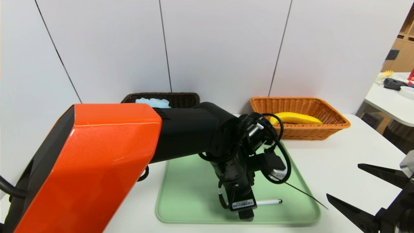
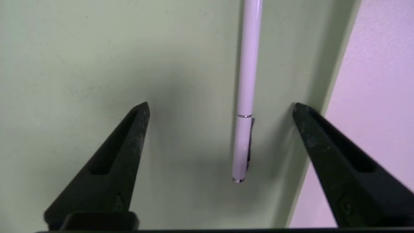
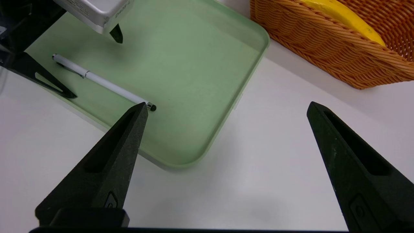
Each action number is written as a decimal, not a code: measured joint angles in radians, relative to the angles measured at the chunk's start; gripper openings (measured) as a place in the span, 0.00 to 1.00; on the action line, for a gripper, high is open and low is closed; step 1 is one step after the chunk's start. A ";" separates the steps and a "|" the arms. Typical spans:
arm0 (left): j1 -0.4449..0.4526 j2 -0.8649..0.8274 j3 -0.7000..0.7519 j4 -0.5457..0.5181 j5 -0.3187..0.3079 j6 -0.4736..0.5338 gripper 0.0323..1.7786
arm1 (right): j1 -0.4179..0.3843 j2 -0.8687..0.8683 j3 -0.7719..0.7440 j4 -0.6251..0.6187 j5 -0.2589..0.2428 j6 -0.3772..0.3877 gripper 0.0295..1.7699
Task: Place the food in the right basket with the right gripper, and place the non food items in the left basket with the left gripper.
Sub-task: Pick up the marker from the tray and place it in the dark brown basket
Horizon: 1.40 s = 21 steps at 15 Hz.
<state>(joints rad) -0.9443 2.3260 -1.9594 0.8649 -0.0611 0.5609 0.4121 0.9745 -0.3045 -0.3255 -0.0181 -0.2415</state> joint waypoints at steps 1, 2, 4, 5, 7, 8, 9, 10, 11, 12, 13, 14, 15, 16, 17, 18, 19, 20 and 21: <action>-0.001 0.002 0.000 0.003 0.000 0.000 0.78 | 0.001 0.000 0.000 0.000 -0.001 0.000 0.96; -0.001 0.004 0.000 0.004 0.000 0.000 0.71 | 0.001 0.000 -0.001 0.000 0.000 0.000 0.96; 0.000 0.007 0.003 0.006 -0.002 0.000 0.61 | 0.001 -0.001 0.000 0.000 -0.001 0.000 0.96; 0.000 0.007 0.003 0.008 -0.002 0.000 0.57 | 0.001 -0.002 0.000 0.000 -0.001 0.000 0.96; 0.001 0.008 0.001 0.025 0.001 0.001 0.51 | 0.001 -0.003 0.001 -0.001 -0.002 0.000 0.96; 0.002 0.008 0.001 0.033 0.004 0.001 0.48 | 0.001 -0.004 0.001 -0.002 -0.002 0.001 0.96; 0.002 0.008 0.001 0.039 0.005 0.002 0.45 | 0.001 -0.004 0.001 -0.002 -0.002 0.001 0.96; 0.003 0.008 0.000 0.044 0.005 0.003 0.45 | 0.001 -0.004 0.001 -0.003 -0.002 0.001 0.96; 0.003 0.008 0.000 0.046 0.005 0.003 0.45 | 0.001 -0.004 0.001 -0.003 -0.002 0.001 0.96; 0.003 0.008 0.000 0.047 0.005 0.003 0.45 | 0.001 -0.004 0.001 -0.003 -0.002 0.001 0.96; 0.004 0.008 0.000 0.049 0.005 0.003 0.45 | 0.001 -0.004 0.001 -0.004 -0.002 0.001 0.96; 0.004 0.008 0.000 0.050 0.005 0.003 0.45 | 0.001 -0.005 0.001 -0.005 -0.002 0.001 0.96; 0.004 0.009 0.000 0.052 0.004 0.003 0.45 | 0.001 -0.007 0.001 -0.004 -0.002 0.001 0.96; 0.004 0.010 0.000 0.056 0.004 0.003 0.45 | 0.001 -0.010 0.002 0.001 -0.002 0.001 0.96; 0.005 0.011 -0.001 0.057 0.002 0.001 0.45 | 0.001 -0.013 0.004 0.001 -0.001 0.001 0.96; 0.004 0.011 -0.002 0.056 -0.001 0.000 0.45 | 0.001 -0.017 0.005 0.000 -0.002 0.000 0.96; 0.005 0.012 -0.003 0.053 -0.007 -0.001 0.45 | 0.001 -0.021 0.006 0.001 -0.001 0.000 0.96; 0.004 0.013 -0.004 0.048 -0.010 -0.003 0.45 | 0.001 -0.025 0.007 0.001 -0.001 -0.001 0.96; 0.005 0.014 -0.006 0.041 -0.023 -0.004 0.45 | 0.001 -0.027 0.007 0.000 -0.001 -0.001 0.96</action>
<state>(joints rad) -0.9396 2.3400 -1.9655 0.9062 -0.0836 0.5566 0.4136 0.9472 -0.2972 -0.3251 -0.0196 -0.2423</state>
